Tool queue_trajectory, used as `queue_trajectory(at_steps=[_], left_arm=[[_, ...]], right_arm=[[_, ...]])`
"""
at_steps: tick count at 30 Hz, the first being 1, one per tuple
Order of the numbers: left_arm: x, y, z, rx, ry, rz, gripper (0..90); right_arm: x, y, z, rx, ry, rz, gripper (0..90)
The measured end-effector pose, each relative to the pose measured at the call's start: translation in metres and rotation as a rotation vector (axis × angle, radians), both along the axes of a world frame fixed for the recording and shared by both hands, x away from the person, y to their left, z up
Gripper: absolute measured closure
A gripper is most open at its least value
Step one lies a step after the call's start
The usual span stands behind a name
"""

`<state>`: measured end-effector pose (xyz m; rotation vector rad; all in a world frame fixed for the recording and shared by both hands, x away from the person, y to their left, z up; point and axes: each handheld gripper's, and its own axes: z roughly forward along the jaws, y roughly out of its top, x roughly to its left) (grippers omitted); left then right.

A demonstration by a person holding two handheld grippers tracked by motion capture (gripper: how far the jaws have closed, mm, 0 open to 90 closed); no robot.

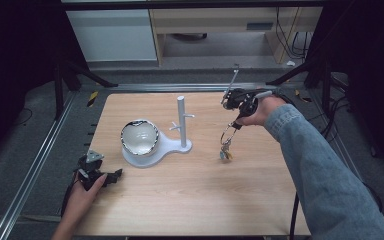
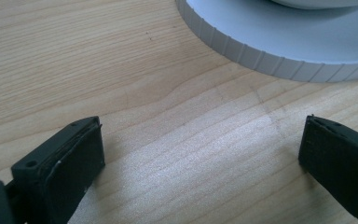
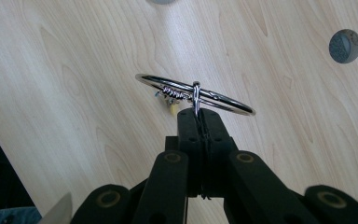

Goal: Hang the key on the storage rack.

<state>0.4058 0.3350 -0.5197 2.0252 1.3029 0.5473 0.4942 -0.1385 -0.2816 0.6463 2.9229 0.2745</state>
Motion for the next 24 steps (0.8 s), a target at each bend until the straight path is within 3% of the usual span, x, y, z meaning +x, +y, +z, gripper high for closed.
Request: queue_trajectory(at_steps=[24], left_arm=[[0.0, 0.0, 0.0, 0.001, 0.0, 0.0, 0.0]], right_arm=[[0.004, 0.017, 0.026, -0.009, -0.023, 0.036, 88.4]])
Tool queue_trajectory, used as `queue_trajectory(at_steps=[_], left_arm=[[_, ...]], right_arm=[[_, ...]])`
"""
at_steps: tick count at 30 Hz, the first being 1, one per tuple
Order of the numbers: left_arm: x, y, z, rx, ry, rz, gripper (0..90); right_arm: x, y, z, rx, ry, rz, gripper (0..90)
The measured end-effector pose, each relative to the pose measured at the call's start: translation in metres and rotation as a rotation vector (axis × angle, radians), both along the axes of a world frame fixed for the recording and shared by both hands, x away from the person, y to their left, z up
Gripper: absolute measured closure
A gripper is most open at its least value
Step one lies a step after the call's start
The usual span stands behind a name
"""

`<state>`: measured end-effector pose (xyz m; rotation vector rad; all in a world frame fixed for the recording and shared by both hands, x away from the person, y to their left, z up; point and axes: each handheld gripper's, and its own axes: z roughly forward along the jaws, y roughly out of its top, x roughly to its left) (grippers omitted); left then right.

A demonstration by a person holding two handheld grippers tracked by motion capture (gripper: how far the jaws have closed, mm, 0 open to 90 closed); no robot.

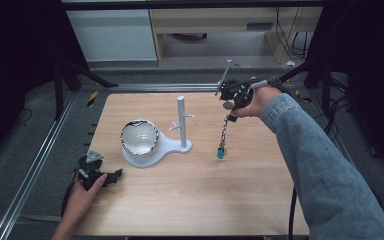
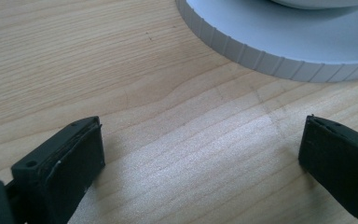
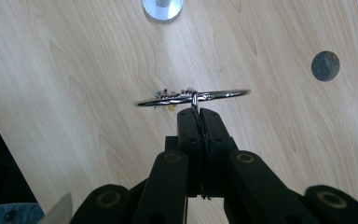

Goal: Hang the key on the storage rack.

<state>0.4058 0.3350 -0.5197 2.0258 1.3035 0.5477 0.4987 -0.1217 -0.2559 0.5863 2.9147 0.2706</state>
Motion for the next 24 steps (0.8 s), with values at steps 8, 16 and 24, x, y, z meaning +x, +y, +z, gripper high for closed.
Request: queue_trajectory(at_steps=[8, 16, 24], left_arm=[[0.0, 0.0, 0.0, 0.0, 0.0, 0.0, 0.0], [0.0, 0.0, 0.0, 0.0, 0.0, 0.0, 0.0], [0.0, 0.0, 0.0, 0.0, 0.0, 0.0, 0.0]], right_arm=[[0.0, 0.007, 0.004, 0.002, 0.0, 0.009, 88.4], [0.001, 0.01, 0.009, -0.002, 0.001, 0.015, 88.4], [0.0, 0.013, 0.012, -0.008, 0.002, 0.019, 88.4]])
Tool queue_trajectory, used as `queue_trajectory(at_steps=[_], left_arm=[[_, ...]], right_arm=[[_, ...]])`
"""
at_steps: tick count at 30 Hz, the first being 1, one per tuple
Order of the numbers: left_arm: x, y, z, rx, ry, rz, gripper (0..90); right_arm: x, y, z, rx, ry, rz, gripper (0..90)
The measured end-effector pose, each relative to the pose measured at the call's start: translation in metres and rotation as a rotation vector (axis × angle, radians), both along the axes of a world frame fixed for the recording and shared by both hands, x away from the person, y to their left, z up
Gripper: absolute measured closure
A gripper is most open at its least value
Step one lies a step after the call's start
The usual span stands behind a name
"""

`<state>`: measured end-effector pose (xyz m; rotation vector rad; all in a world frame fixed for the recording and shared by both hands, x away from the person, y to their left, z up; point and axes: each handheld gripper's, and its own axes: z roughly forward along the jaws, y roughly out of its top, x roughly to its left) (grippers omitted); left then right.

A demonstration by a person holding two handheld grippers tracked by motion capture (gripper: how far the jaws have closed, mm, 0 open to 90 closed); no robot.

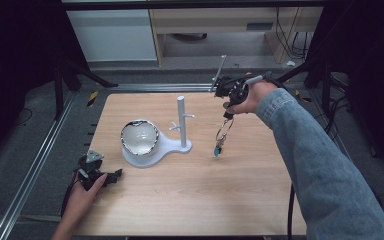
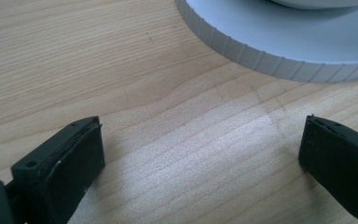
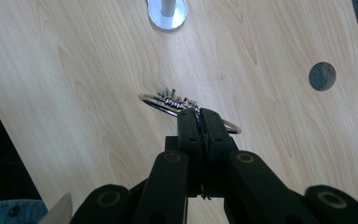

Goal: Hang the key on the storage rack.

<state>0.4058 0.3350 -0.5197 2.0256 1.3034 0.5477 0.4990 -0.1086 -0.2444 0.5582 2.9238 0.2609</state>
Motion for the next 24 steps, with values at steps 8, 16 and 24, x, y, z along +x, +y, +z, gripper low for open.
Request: queue_trajectory(at_steps=[8, 16, 24], left_arm=[[0.0, 0.0, 0.0, 0.001, 0.001, 0.0, 0.0], [0.0, 0.0, 0.0, 0.0, 0.0, 0.001, 0.0], [0.0, 0.0, 0.0, 0.0, 0.0, 0.0, 0.0]], right_arm=[[0.001, 0.005, 0.004, -0.002, -0.009, 0.002, 88.5], [0.004, 0.014, 0.01, -0.008, -0.01, 0.009, 88.5], [0.006, 0.025, 0.014, -0.018, -0.007, 0.027, 88.5]])
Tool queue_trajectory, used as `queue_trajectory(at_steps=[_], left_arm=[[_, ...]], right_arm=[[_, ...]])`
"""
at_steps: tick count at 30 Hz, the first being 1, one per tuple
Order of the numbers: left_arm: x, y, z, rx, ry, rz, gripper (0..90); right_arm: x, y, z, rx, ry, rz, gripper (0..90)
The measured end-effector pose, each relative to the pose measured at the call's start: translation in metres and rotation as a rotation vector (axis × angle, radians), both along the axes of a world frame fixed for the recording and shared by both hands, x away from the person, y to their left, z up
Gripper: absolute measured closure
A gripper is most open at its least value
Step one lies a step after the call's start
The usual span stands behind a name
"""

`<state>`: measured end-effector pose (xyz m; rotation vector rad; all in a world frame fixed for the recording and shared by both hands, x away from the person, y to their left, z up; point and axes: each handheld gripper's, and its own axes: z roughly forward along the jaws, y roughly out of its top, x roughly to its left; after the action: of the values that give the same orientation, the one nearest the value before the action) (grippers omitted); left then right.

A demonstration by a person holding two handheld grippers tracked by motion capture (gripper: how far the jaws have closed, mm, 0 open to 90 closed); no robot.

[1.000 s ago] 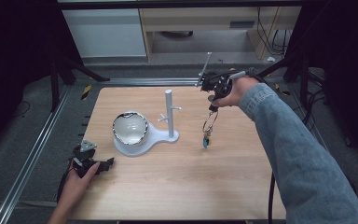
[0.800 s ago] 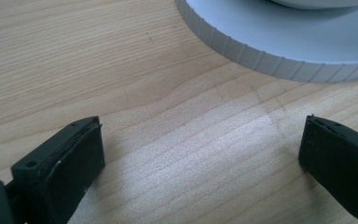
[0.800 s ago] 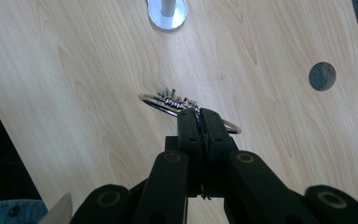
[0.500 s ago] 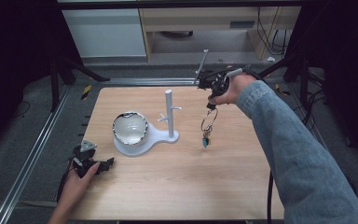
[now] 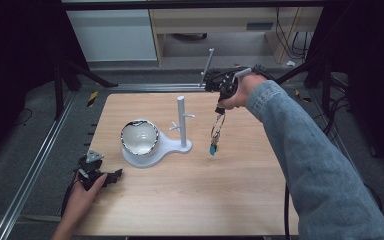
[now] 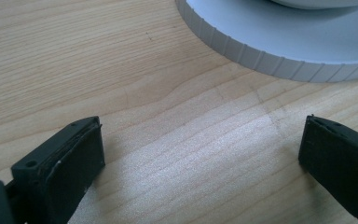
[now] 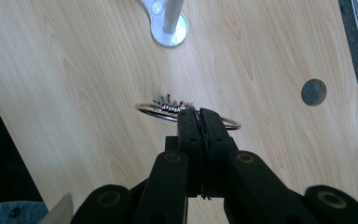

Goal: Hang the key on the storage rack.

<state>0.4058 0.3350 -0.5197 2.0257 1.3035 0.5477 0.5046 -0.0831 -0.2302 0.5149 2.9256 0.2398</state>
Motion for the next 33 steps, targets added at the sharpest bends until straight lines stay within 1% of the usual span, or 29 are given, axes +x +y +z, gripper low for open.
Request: queue_trajectory(at_steps=[2, 7, 12, 17, 18, 23, 27, 33], left_arm=[[0.0, 0.0, 0.0, 0.0, 0.0, 0.0, 0.0], [0.0, 0.0, 0.0, 0.0, 0.0, 0.0, 0.0], [0.0, 0.0, 0.0, 0.0, 0.0, 0.0, 0.0], [0.0, 0.0, 0.0, 0.0, 0.0, 0.0, 0.0], [0.0, 0.0, 0.0, 0.0, 0.0, 0.0, 0.0], [0.0, 0.0, 0.0, 0.0, 0.0, 0.0, 0.0], [0.0, 0.0, 0.0, 0.0, 0.0, 0.0, 0.0], [0.0, 0.0, 0.0, 0.0, 0.0, 0.0, 0.0]], right_arm=[[0.0, 0.003, 0.0, -0.001, 0.006, 0.001, 88.5], [0.0, 0.009, 0.002, 0.0, 0.006, 0.015, 88.5], [0.0, 0.013, 0.005, 0.003, -0.005, 0.016, 88.5], [0.001, 0.018, 0.006, 0.002, 0.001, 0.022, 88.5], [0.001, 0.02, 0.007, 0.0, 0.001, 0.03, 88.5], [0.001, 0.025, 0.01, 0.007, -0.006, 0.038, 88.5], [0.002, 0.03, 0.014, 0.005, -0.001, 0.047, 88.5], [0.001, 0.036, 0.018, 0.013, -0.007, 0.057, 88.5]])
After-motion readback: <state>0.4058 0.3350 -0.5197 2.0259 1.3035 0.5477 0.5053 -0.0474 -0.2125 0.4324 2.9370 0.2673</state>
